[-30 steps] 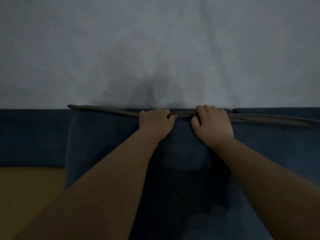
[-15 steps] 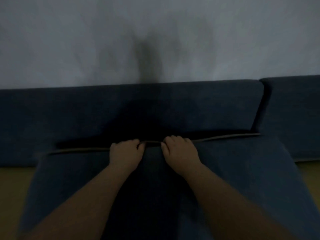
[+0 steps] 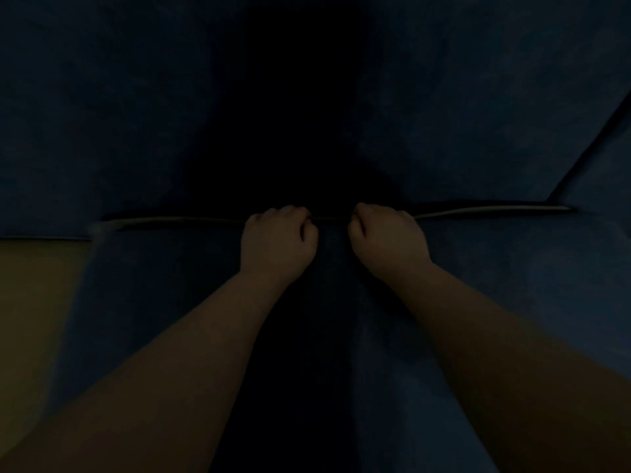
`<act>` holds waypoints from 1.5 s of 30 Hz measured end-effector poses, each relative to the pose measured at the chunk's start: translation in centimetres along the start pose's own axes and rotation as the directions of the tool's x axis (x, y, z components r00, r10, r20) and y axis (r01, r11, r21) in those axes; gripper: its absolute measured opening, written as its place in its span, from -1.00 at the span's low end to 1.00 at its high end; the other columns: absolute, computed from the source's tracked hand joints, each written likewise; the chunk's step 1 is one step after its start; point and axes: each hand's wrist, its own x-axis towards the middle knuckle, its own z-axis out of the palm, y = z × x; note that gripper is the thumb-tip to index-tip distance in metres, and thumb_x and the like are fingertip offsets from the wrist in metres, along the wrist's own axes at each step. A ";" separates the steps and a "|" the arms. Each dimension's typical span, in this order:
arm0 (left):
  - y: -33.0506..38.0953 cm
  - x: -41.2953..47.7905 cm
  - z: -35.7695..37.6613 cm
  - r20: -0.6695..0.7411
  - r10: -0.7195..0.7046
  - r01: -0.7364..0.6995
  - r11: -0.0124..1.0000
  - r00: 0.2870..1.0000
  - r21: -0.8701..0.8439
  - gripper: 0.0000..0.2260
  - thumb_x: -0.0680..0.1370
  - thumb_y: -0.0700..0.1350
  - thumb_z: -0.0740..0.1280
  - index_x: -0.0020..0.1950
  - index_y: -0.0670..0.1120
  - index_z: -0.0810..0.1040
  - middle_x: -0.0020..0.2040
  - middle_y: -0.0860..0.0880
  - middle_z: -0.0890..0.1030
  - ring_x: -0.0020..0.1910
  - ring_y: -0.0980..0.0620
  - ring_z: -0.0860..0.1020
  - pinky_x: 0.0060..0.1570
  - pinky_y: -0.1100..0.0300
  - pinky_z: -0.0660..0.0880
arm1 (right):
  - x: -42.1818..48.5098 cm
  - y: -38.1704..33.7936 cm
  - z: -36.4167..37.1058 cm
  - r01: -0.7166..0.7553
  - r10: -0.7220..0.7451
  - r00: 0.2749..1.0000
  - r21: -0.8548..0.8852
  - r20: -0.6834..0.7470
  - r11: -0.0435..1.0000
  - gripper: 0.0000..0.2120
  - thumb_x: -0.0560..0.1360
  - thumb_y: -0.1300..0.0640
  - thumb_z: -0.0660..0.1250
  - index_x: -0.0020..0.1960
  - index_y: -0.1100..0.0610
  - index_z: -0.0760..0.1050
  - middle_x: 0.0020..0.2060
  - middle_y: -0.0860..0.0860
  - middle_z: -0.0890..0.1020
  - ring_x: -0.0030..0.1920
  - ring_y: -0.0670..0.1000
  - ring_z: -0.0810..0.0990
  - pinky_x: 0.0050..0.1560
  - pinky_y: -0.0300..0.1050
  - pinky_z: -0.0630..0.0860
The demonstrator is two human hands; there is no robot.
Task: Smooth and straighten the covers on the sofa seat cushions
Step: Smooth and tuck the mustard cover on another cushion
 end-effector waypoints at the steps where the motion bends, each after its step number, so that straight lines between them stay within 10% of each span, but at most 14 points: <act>1: 0.5 -0.5 0.9 0.030 0.016 -0.016 1.000 0.999 0.018 -0.47 0.53 0.06 -0.08 0.29 -0.06 0.54 0.18 -0.05 0.60 0.07 -0.06 0.53 0.07 0.08 0.32 | -0.2 0.5 0.7 -0.002 0.002 1.000 -0.007 -0.014 1.000 -0.73 0.57 0.07 0.03 -0.19 0.17 0.39 -0.27 0.08 0.50 -0.26 0.10 0.46 -0.20 -0.09 0.18; 5: 1.6 -2.0 5.0 0.130 -0.001 -0.009 0.997 0.991 0.076 -0.41 0.56 0.10 -0.17 0.45 -0.05 0.39 0.40 -0.04 0.45 0.36 -0.04 0.38 0.41 0.04 0.15 | -1.9 1.9 4.6 -0.058 0.057 0.998 -0.035 -0.034 0.998 -0.52 0.51 0.02 -0.03 -0.08 0.23 0.62 -0.21 0.16 0.62 -0.23 0.19 0.58 -0.16 -0.04 0.42; 29: 1.4 -1.1 9.7 0.220 -0.036 0.011 0.993 0.975 0.115 -0.57 0.65 0.03 -0.06 0.52 0.02 0.20 0.48 -0.01 0.27 0.40 -0.04 0.23 0.36 0.00 0.14 | -3.0 3.0 8.9 -0.136 0.133 0.991 -0.130 -0.033 0.982 -0.52 0.51 -0.01 0.00 0.20 0.26 0.49 -0.04 0.24 0.56 -0.06 0.25 0.52 -0.05 0.07 0.43; 32: 2.2 -1.4 9.2 0.307 -0.101 0.064 0.990 0.946 0.128 -0.55 0.67 0.04 -0.13 0.57 0.01 0.05 0.54 -0.02 0.14 0.48 -0.08 0.11 0.45 -0.05 0.04 | -4.0 2.0 7.8 -0.146 0.156 0.985 -0.131 0.069 0.981 -0.45 0.56 -0.04 -0.06 0.33 0.24 0.44 0.17 0.28 0.54 0.17 0.29 0.49 0.21 0.19 0.37; 37: 3.1 -5.3 7.6 0.395 -0.146 0.093 0.984 0.907 0.150 -0.52 0.66 0.11 -0.23 0.56 0.07 -0.25 0.58 -0.02 -0.24 0.54 -0.06 -0.26 0.48 -0.09 -0.27 | -8.2 0.6 6.3 -0.130 0.198 0.925 -0.218 0.325 0.967 -0.45 0.63 -0.15 -0.27 0.57 -0.01 -0.22 0.57 0.05 -0.14 0.55 0.08 -0.20 0.49 0.10 -0.25; 45: 1.1 -13.9 2.4 0.577 -0.149 0.048 0.981 0.803 0.186 -0.50 0.65 0.19 -0.21 0.51 0.15 -0.39 0.50 0.06 -0.44 0.51 -0.03 -0.37 0.49 -0.11 -0.25 | -11.3 -0.8 0.3 0.007 0.171 0.788 -0.286 0.592 0.958 -0.44 0.64 -0.18 -0.18 0.56 -0.07 -0.26 0.56 0.00 -0.22 0.55 0.05 -0.20 0.51 0.08 -0.03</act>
